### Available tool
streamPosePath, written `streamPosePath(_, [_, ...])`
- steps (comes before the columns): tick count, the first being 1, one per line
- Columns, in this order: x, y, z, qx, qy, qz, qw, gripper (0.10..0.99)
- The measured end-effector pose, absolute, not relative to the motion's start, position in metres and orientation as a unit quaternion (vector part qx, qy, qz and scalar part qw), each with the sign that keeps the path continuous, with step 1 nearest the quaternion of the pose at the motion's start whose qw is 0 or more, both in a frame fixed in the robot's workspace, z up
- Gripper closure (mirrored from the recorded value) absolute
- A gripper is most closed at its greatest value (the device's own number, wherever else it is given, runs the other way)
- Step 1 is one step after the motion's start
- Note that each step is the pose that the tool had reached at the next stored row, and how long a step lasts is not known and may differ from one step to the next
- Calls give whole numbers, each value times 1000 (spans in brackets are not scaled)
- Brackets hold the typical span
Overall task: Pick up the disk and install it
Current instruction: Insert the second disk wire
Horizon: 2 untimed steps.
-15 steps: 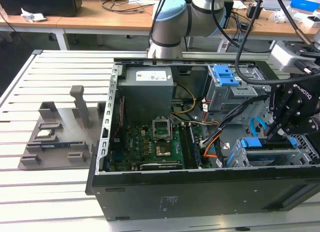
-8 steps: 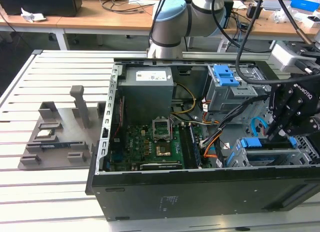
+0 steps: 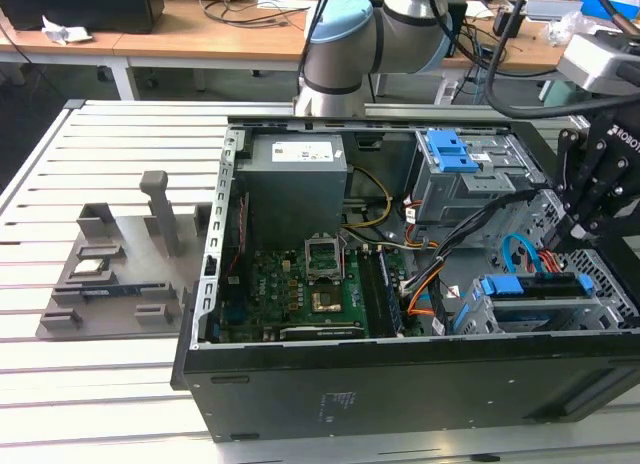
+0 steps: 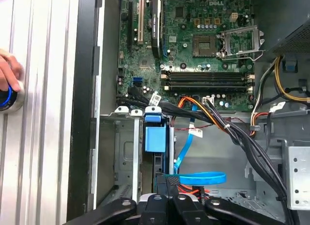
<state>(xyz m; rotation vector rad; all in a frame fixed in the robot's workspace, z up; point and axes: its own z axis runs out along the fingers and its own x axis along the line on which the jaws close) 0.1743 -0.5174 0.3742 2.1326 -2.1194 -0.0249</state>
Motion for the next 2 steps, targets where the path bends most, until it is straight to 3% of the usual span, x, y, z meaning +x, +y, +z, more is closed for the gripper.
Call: streamPosePath(2, [174,-517,374,708,-703,-8,67,980])
